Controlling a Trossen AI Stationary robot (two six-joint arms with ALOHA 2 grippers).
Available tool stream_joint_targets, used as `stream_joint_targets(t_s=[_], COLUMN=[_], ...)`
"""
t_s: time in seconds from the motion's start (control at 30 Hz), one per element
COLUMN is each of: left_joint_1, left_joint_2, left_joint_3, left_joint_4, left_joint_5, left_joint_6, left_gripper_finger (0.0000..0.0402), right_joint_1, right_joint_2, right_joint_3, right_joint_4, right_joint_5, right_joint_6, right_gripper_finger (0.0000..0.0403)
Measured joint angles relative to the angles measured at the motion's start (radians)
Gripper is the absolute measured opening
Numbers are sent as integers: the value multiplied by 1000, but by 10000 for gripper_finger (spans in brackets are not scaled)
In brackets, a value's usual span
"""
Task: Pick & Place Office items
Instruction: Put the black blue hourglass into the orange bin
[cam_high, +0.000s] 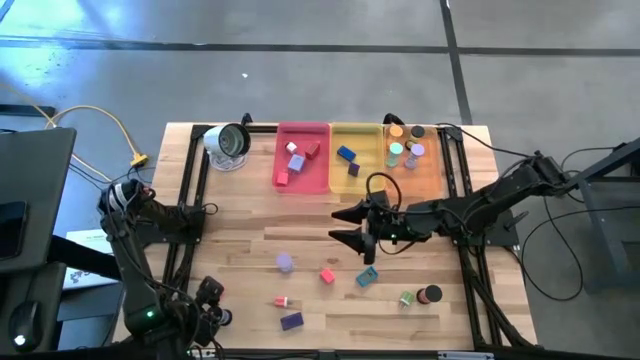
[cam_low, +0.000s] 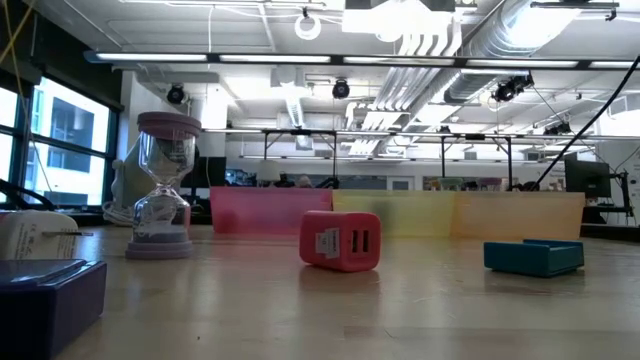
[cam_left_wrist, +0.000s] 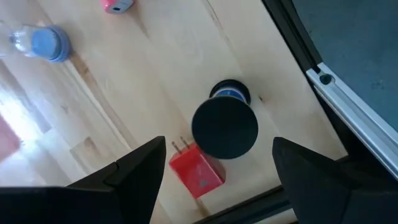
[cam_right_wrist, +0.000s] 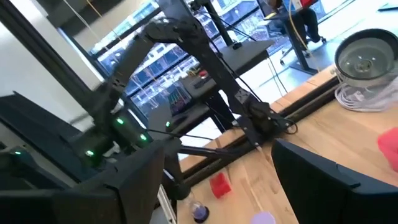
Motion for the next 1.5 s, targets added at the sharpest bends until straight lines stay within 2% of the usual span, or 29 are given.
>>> stream_joint_targets(t_s=[0.47,1.07,1.5], left_joint_1=[0,26,26], left_joint_2=[-83,-90,-90], left_joint_3=[-229,-250,-250], left_joint_4=[312,303,309], left_joint_5=[1,1,25], left_joint_6=[-2,94,95], left_gripper_finger=[287,287,287], right_joint_1=[-1,19,20], right_joint_2=[37,77,77], right_joint_3=[0,0,0], right_joint_4=[24,31,29], right_joint_5=[2,0,-3], right_joint_6=[0,-3,-29], right_gripper_finger=[286,286,286])
